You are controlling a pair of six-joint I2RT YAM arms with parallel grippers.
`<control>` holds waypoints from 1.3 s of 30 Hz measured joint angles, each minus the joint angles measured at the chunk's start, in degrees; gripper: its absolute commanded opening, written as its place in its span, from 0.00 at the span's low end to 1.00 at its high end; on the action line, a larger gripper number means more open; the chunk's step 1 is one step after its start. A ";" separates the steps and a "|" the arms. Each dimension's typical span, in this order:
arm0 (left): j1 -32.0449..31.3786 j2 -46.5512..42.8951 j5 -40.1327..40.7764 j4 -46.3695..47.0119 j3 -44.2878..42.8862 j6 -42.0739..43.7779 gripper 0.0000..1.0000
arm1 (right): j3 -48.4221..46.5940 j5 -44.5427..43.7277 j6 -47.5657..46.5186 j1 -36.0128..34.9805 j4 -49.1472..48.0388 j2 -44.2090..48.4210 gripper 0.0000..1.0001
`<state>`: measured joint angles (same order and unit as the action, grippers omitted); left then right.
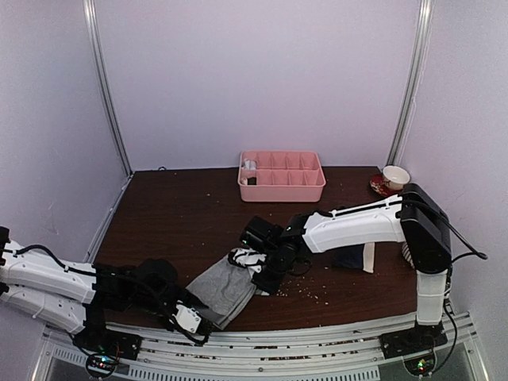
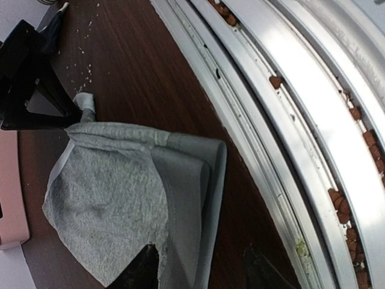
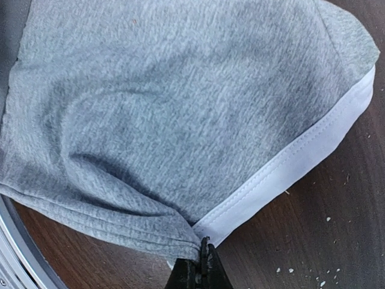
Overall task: Roll the underwear
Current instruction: Adjust the underwear at the center of the board.
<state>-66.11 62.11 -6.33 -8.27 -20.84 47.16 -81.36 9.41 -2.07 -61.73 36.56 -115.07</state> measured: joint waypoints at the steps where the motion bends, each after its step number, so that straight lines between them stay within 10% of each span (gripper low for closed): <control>1: 0.00 0.90 0.81 0.55 0.15 0.07 0.47 | 0.74 -0.24 0.20 0.07 -0.50 0.09 0.00; 8: 0.52 1.70 5.97 3.63 2.58 2.05 0.50 | 7.76 -1.70 1.55 1.16 -3.17 5.03 0.00; 16: 5.42 12.20 7.76 9.53 -1.53 4.33 0.13 | 13.33 -2.56 3.61 1.36 -4.28 9.40 0.00; 22: 7.04 21.11 7.76 14.80 -6.01 6.19 0.11 | 15.30 -3.21 5.44 1.33 -4.90 10.58 0.00; 26: 12.20 24.92 7.21 16.00 -9.33 8.22 0.24 | 16.37 -3.50 7.10 1.31 -5.31 11.34 0.00; 34: 22.05 29.70 7.04 15.72 -16.72 12.94 0.83 | 17.70 -3.91 11.50 0.72 -6.58 11.89 0.00; 39: 22.34 23.47 3.04 12.35 -14.71 13.16 0.98 | 17.88 -3.91 14.64 0.09 -7.63 11.89 0.00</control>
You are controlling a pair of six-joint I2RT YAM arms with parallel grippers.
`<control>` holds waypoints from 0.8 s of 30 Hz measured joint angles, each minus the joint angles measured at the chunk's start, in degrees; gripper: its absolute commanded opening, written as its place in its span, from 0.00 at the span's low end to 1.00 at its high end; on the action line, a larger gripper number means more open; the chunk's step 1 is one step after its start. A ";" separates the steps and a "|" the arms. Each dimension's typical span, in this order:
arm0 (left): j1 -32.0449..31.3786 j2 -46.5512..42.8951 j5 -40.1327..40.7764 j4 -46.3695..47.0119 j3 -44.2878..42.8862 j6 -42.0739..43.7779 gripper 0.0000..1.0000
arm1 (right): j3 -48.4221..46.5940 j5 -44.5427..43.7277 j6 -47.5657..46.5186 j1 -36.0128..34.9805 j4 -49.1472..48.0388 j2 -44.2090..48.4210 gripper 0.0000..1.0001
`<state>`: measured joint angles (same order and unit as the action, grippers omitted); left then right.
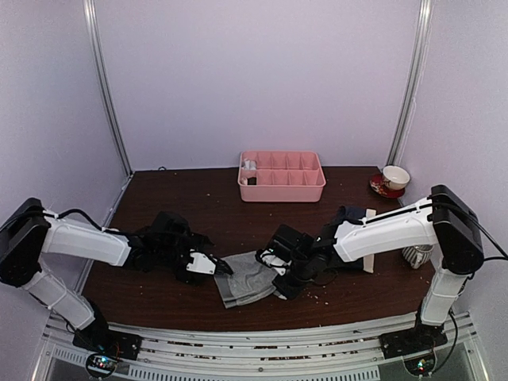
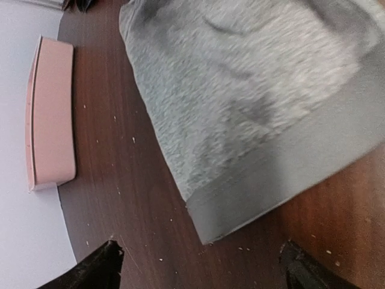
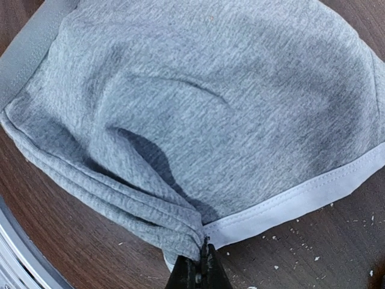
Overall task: Roll the underwear
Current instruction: Adjust the underwear at the center of the board, then pass from the right arm to the left
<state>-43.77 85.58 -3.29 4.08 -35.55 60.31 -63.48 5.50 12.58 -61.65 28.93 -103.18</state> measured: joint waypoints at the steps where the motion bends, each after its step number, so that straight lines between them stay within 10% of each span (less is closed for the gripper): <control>1: -0.20 -2.01 -0.74 -0.66 0.94 -0.20 0.98 | 0.02 0.00 0.74 -0.07 -0.17 0.00 0.00; 9: -12.41 -15.87 -1.57 -2.40 11.06 -5.33 0.90 | 0.11 -1.01 3.91 -0.15 -0.55 0.00 0.00; 24: -21.00 -1.51 2.34 2.03 4.46 -19.74 0.89 | 2.36 -4.42 6.45 -0.33 -3.15 0.98 0.00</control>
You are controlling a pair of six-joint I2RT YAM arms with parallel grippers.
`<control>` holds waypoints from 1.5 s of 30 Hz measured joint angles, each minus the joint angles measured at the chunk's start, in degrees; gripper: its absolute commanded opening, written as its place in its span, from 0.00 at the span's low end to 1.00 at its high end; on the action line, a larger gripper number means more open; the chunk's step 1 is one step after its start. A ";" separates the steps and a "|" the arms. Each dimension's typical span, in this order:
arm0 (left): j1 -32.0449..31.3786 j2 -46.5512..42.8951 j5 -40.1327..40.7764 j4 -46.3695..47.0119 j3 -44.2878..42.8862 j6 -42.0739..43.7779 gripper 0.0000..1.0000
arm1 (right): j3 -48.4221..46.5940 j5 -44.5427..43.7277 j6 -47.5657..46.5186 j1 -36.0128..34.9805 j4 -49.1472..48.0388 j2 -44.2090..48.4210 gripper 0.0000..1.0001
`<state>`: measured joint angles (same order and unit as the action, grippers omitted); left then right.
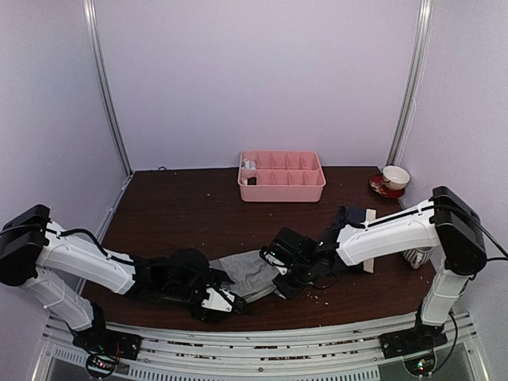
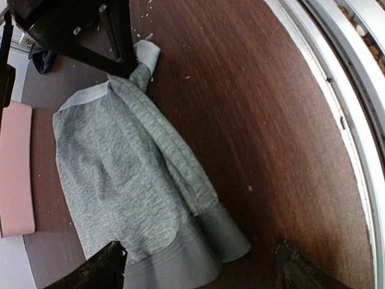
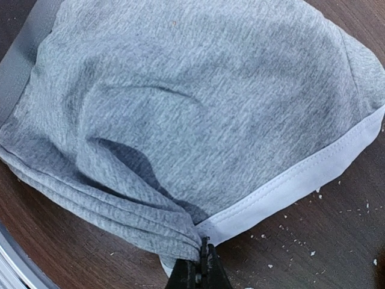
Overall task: Roll the underwear
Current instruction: Pass from the right arm to the left
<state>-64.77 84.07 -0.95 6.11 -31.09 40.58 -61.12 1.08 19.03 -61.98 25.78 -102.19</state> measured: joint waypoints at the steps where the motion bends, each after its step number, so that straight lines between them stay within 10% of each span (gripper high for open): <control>1: -0.42 0.17 -0.07 -0.11 -0.20 -0.35 0.89 | 0.09 -0.15 0.09 -0.02 -0.13 0.00 0.00; 31: -4.46 7.43 11.98 2.64 -5.14 -6.84 0.74 | 0.66 -2.25 0.44 -0.04 -1.33 0.04 0.00; 45: -4.44 6.21 12.72 -4.11 -5.81 -5.53 0.52 | 0.57 -2.69 0.42 -0.02 -1.07 0.04 0.00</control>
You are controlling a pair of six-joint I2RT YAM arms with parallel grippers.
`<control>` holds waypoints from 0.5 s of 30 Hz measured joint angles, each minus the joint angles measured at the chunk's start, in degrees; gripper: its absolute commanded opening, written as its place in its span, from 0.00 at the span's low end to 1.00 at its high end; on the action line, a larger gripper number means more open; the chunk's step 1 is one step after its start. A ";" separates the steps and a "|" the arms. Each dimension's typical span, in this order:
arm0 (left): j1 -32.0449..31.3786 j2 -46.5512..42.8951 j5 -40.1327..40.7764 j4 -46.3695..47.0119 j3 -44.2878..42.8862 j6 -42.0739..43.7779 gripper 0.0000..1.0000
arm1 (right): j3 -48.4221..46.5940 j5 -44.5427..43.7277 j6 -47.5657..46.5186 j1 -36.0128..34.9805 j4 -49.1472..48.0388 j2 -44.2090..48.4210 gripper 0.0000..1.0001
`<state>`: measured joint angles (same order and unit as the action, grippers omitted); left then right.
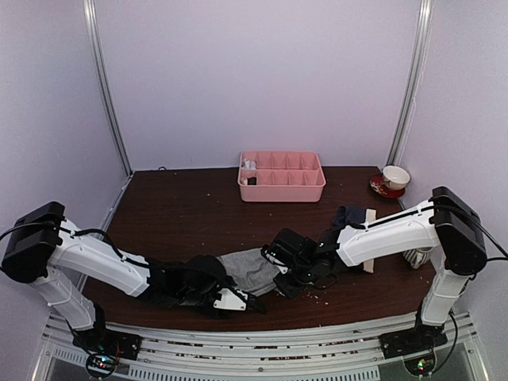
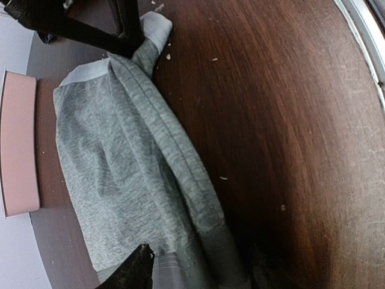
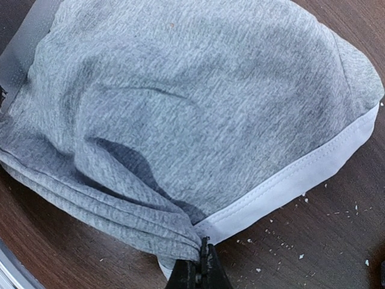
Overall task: Roll the underwear
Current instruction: Pass from the right arm to the left
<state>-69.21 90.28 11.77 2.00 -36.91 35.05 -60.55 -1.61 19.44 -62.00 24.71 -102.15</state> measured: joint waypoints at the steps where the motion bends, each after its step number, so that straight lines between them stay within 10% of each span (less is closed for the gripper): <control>1: 0.00 0.02 -0.04 -0.44 -0.13 0.02 0.47 | -0.07 0.00 -0.02 0.00 0.07 0.00 0.00; 15: -0.15 0.61 1.29 -3.89 -0.59 0.37 0.00 | -0.48 0.52 -4.09 0.00 1.01 -0.11 0.00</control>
<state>-69.36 90.89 13.06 -1.89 -37.50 35.42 -61.04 -1.08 15.35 -62.00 25.71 -102.26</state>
